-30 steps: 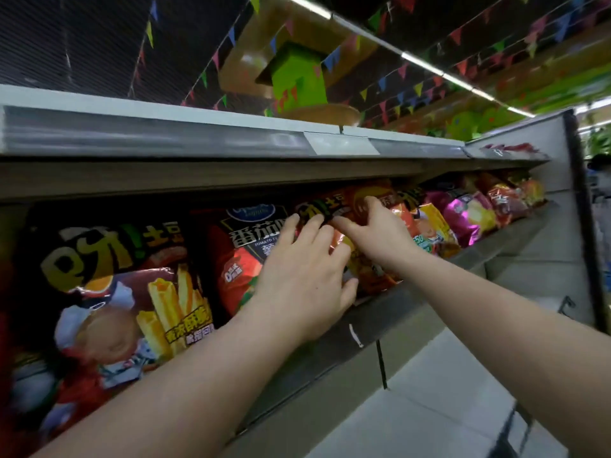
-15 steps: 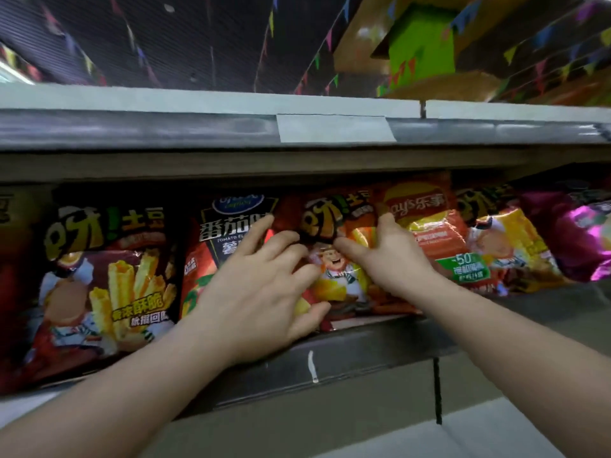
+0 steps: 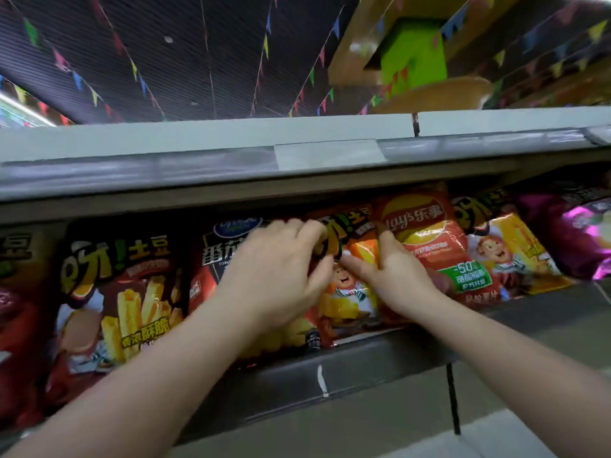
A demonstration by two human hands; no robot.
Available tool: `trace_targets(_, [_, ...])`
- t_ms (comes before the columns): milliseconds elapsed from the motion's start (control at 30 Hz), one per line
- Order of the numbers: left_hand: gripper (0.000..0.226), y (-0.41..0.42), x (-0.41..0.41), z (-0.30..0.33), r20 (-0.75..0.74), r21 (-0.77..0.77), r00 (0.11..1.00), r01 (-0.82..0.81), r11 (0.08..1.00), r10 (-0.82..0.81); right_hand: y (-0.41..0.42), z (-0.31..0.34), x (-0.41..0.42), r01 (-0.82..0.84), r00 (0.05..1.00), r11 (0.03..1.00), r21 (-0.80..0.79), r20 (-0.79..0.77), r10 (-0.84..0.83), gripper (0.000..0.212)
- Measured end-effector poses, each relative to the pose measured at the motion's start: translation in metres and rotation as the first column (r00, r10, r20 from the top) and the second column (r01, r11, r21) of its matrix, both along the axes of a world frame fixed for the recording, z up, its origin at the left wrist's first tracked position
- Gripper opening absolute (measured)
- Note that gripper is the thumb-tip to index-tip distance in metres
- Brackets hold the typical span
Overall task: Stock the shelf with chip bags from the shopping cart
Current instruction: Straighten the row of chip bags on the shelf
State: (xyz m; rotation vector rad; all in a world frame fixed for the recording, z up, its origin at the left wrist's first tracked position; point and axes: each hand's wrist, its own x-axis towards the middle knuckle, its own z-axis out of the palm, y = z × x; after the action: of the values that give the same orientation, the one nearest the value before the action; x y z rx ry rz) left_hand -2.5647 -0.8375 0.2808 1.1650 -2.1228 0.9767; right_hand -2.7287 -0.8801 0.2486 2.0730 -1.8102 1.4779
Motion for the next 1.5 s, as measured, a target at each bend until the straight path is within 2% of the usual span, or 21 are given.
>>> trace_targets(133, [0.044,-0.007,-0.013,0.024,0.104,0.152,0.948,-0.314,0.937,0.301,0.0,-0.004,0.0,0.012,1.0,1.0,-0.015,0.002,-0.012,0.062])
trace_targets(267, [0.058,-0.022,-0.021,0.014,0.192,0.155,0.86,-0.501,0.851,0.472,-0.001,-0.005,0.0,0.019,1.0,1.0,-0.009,0.0,-0.019,0.061])
trace_targets(367, [0.067,-0.033,-0.029,0.013,0.231,0.164,0.802,-0.591,0.79,0.551,-0.002,-0.005,0.0,0.044,0.999,0.999,-0.011,-0.013,-0.044,0.061])
trace_targets(533, [0.059,-0.039,-0.032,0.008,0.258,0.204,0.759,-0.648,0.734,0.598,-0.002,-0.004,0.004,0.072,0.997,0.997,-0.006,-0.016,-0.072,0.062])
trace_targets(700, [0.063,-0.033,-0.025,0.008,0.194,0.221,0.766,-0.643,0.733,0.613,0.002,-0.005,0.004,0.071,0.997,0.997,-0.007,-0.006,-0.071,0.063])
trace_targets(767, [0.063,-0.03,-0.025,0.01,0.138,0.266,0.803,-0.594,0.759,0.58,0.005,-0.005,0.004,0.067,0.998,0.998,-0.002,-0.015,-0.067,0.065])
trace_targets(867, [0.058,-0.02,-0.02,0.007,-0.07,0.295,0.932,-0.321,0.9,0.355,0.006,-0.005,0.004,0.061,0.998,0.998,0.014,-0.024,-0.06,0.063])
trace_targets(933, [0.055,-0.007,-0.005,-0.002,-0.205,0.178,0.962,-0.144,0.973,0.18,0.006,-0.005,0.004,0.048,0.999,0.999,0.006,-0.016,-0.048,0.061])
trace_targets(1000, [0.071,0.007,0.014,-0.011,-0.285,0.039,0.953,-0.101,0.994,0.108,0.007,-0.005,0.004,0.021,1.0,1.0,0.011,0.014,-0.021,0.063])
trace_targets(1067, [0.083,0.014,0.031,-0.017,-0.323,0.029,0.934,-0.15,0.988,0.152,0.008,-0.004,0.004,-0.014,0.999,1.0,0.014,0.047,0.013,0.065])
trace_targets(1167, [0.071,0.011,0.048,-0.026,-0.356,0.224,0.894,-0.2,0.954,0.271,0.01,-0.005,0.007,-0.063,0.994,0.998,0.026,0.091,0.061,0.068])
trace_targets(1233, [0.07,0.007,0.05,-0.033,-0.349,0.312,0.892,-0.18,0.933,0.289,0.011,-0.007,0.009,-0.077,0.992,0.996,0.042,0.103,0.072,0.069])
trace_targets(1367, [0.073,0.007,0.045,-0.035,-0.348,0.356,0.897,-0.14,0.924,0.271,0.009,-0.008,0.011,-0.081,0.991,0.995,0.061,0.109,0.074,0.069])
trace_targets(1500, [0.072,0.007,0.047,-0.034,-0.362,0.374,0.892,-0.126,0.919,0.27,0.011,-0.003,0.013,-0.02,0.999,0.995,0.093,0.03,0.017,0.069])
